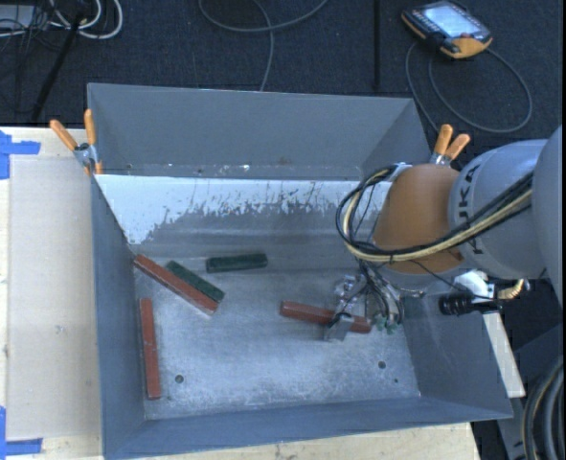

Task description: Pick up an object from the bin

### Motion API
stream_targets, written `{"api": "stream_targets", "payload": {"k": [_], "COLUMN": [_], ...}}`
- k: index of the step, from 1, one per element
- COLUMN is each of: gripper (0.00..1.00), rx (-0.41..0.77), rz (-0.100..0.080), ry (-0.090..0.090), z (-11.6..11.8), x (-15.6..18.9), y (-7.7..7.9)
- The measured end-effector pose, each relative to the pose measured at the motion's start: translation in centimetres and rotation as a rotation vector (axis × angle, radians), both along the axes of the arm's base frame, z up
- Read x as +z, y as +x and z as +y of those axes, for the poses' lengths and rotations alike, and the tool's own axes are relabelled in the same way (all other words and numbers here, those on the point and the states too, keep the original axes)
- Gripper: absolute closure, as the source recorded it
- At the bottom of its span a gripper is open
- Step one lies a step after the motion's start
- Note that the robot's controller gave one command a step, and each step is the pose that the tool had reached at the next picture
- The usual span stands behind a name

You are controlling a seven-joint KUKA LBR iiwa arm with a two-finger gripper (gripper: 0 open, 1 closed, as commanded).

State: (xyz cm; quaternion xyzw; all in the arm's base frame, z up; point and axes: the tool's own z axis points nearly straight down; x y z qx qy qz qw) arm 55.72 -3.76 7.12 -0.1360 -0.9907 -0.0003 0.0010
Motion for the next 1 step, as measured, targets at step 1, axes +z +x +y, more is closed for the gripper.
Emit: {"api": "stream_targets", "payload": {"k": [1], "gripper": [1.0], "rx": [0.0], "rz": [0.002], "ry": [0.0], "z": [0.0], "x": [0.64], "y": [-0.09]}}
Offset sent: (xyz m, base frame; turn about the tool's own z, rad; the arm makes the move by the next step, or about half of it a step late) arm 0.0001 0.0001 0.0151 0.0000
